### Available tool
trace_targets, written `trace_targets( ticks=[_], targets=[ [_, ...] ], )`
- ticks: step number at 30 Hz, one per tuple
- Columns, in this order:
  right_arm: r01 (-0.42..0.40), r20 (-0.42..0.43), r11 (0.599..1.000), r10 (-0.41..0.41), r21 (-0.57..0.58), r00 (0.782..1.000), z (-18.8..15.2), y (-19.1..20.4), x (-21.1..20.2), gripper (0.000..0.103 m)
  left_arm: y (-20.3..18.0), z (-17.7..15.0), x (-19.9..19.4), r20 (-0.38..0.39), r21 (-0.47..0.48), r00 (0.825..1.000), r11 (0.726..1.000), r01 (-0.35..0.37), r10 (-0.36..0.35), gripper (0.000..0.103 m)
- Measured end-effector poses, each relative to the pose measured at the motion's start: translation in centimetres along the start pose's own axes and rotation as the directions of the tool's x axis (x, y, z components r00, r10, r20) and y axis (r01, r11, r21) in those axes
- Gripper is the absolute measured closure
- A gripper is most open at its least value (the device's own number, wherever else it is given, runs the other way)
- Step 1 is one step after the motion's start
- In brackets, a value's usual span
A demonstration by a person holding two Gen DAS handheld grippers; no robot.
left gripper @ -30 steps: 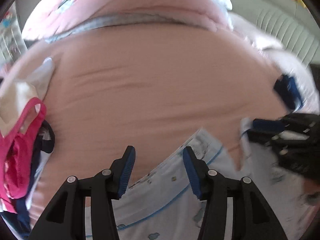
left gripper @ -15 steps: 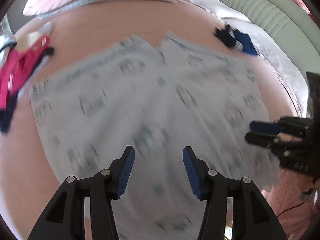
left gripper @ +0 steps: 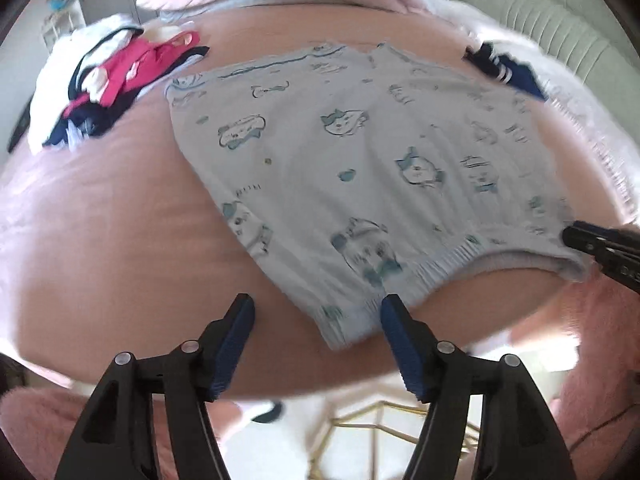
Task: Fold clothes
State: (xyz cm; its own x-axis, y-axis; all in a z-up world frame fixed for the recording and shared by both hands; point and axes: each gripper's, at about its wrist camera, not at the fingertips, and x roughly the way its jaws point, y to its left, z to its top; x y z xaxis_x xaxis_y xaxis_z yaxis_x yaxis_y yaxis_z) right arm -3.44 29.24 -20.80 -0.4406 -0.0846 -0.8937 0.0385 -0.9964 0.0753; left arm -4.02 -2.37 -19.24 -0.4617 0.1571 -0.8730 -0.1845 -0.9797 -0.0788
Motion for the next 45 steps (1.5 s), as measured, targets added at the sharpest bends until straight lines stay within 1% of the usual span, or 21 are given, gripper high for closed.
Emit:
trace_targets(
  ticks=[3, 5, 7, 10, 12, 15, 17, 19, 22, 24, 26, 28, 30, 31, 33, 34, 35, 36, 40, 43, 45],
  targets=[
    [-0.076, 0.083, 0.99, 0.066, 0.117, 0.994, -0.1, -1.3, -1.6, 0.073, 0.9, 0.2, 0.0, 0.08, -0.084, 0.996, 0.996, 0.037, -0.03, 0.039],
    [-0.11, 0.073, 0.981, 0.1, 0.162, 0.992, -0.2, -2.0, -1.2, 0.07, 1.5, 0.5, 0.5, 0.061, -0.117, 0.998, 0.993, 0.029, -0.022, 0.039],
    [-0.057, 0.008, 0.988, 0.056, 0.144, 0.998, -0.3, -2.0, 0.3, 0.07, 2.0, 0.5, 1.6, 0.006, -0.147, 1.0, 0.989, 0.012, -0.011, 0.039],
    [-0.005, -0.04, 0.991, 0.01, 0.13, 0.999, -0.4, -2.6, 0.4, 0.07, 2.2, 0.1, 1.6, -0.024, -0.161, 0.999, 0.987, 0.019, -0.024, 0.039],
    [0.013, -0.055, 0.988, -0.005, 0.152, 0.998, -0.7, -3.6, -0.2, 0.07, 2.2, 0.3, 0.8, 0.013, -0.17, 0.999, 0.984, 0.049, -0.048, 0.039],
    [-0.065, 0.0, 0.971, 0.067, 0.23, 0.998, -0.2, -5.5, -1.0, 0.069, 1.8, 1.5, -0.2, 0.112, -0.158, 0.99, 0.982, 0.102, -0.085, 0.039],
    [-0.085, 0.01, 0.97, 0.084, 0.229, 0.996, 0.3, -5.6, -0.7, 0.069, 1.1, 2.9, 0.2, 0.136, -0.127, 0.987, 0.986, 0.107, -0.089, 0.039],
    [-0.082, 0.002, 0.976, 0.084, 0.202, 0.997, 0.8, -5.0, 0.0, 0.069, 0.7, 3.6, 1.3, 0.103, -0.124, 0.992, 0.989, 0.078, -0.066, 0.039],
    [-0.081, -0.019, 0.98, 0.086, 0.183, 0.996, 0.6, -4.5, 1.1, 0.069, 1.3, 2.5, 3.3, -0.006, -0.147, 1.0, 0.989, 0.01, -0.011, 0.039],
    [-0.067, -0.022, 0.984, 0.072, 0.168, 0.997, -0.2, -4.4, 1.0, 0.069, 1.9, 1.0, 2.8, 0.005, -0.147, 1.0, 0.989, 0.008, -0.007, 0.039],
    [-0.039, -0.038, 0.986, 0.046, 0.164, 0.998, -0.6, -4.6, 0.5, 0.069, 2.3, 0.7, 2.3, -0.012, -0.159, 1.0, 0.987, 0.004, -0.006, 0.039],
    [-0.076, -0.032, 0.977, 0.084, 0.2, 0.996, -1.1, -5.2, -0.2, 0.068, 2.7, 0.5, 1.9, 0.007, -0.171, 1.0, 0.985, 0.021, -0.02, 0.039],
    [-0.16, -0.027, 0.957, 0.172, 0.242, 0.985, -1.5, -5.7, -0.3, 0.068, 2.8, 0.6, 1.4, 0.039, -0.183, 0.999, 0.982, 0.034, -0.027, 0.039],
    [-0.232, -0.024, 0.934, 0.248, 0.271, 0.969, -1.7, -5.6, -0.2, 0.068, 2.6, 0.7, 1.0, 0.061, -0.178, 0.998, 0.983, 0.045, -0.034, 0.039],
    [-0.362, -0.015, 0.875, 0.387, 0.323, 0.922, -2.0, -5.3, 0.3, 0.068, 1.9, 1.1, 0.1, 0.11, -0.144, 0.993, 0.987, 0.07, -0.054, 0.039],
    [-0.377, -0.021, 0.866, 0.406, 0.328, 0.914, -2.1, -5.1, 0.6, 0.068, 1.5, 1.3, -0.3, 0.128, -0.126, 0.99, 0.989, 0.079, -0.063, 0.039],
    [-0.385, -0.026, 0.864, 0.415, 0.325, 0.91, -2.1, -4.9, 0.9, 0.068, 1.1, 1.4, -0.3, 0.136, -0.11, 0.988, 0.99, 0.084, -0.068, 0.039],
    [-0.377, -0.028, 0.874, 0.404, 0.307, 0.914, -2.0, -4.6, 0.9, 0.069, 0.9, 1.6, -0.3, 0.139, -0.098, 0.988, 0.991, 0.089, -0.075, 0.039],
    [-0.351, -0.037, 0.891, 0.377, 0.287, 0.925, -1.4, -4.2, 1.5, 0.085, 0.7, 1.7, 0.3, 0.106, -0.087, 0.99, 0.991, 0.1, -0.09, 0.039],
    [-0.353, -0.015, 0.886, 0.374, 0.302, 0.927, -1.1, -4.5, 1.1, 0.091, 1.1, 1.9, 0.3, 0.112, -0.109, 0.988, 0.987, 0.118, -0.106, 0.039],
    [-0.372, 0.009, 0.871, 0.39, 0.321, 0.921, 0.1, -4.7, 0.9, 0.093, 1.6, 2.2, 0.1, 0.128, -0.131, 0.984, 0.982, 0.137, -0.12, 0.039]
  ],
)
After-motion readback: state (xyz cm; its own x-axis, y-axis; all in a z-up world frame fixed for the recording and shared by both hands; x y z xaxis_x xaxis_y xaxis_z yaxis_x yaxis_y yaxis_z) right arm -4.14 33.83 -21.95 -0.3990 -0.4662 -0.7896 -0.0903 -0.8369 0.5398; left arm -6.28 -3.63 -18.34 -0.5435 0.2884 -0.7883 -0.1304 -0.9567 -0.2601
